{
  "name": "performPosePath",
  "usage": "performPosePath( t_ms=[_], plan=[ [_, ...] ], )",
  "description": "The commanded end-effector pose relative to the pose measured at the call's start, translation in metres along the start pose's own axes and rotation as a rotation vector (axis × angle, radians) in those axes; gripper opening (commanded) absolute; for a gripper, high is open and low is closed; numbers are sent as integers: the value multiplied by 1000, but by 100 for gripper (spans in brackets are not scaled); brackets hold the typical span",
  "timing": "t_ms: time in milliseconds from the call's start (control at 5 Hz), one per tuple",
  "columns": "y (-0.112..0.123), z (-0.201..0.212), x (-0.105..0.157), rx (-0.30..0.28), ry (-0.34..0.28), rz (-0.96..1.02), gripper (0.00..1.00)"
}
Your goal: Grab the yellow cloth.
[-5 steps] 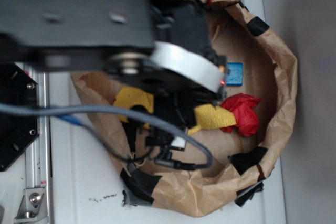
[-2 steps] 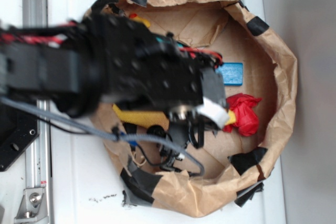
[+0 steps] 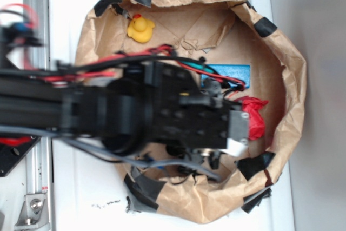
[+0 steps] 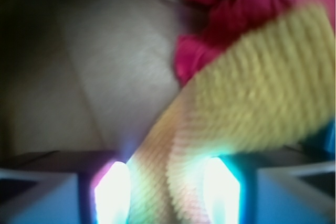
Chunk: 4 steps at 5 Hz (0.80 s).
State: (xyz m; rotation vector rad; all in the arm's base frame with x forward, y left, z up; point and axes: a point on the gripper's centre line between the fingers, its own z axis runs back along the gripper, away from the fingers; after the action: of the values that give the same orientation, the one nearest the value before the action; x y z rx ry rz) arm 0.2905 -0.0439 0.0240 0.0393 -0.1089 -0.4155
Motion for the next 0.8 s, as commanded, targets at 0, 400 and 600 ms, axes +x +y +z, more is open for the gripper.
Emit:
performPosePath(
  t_ms=[0,400,600],
  plan=[
    [30,30,8,54,-53,78,0],
    [57,112,-6,108,-161,174,0],
    [49,163,-16,123,-183,404,0]
  ],
)
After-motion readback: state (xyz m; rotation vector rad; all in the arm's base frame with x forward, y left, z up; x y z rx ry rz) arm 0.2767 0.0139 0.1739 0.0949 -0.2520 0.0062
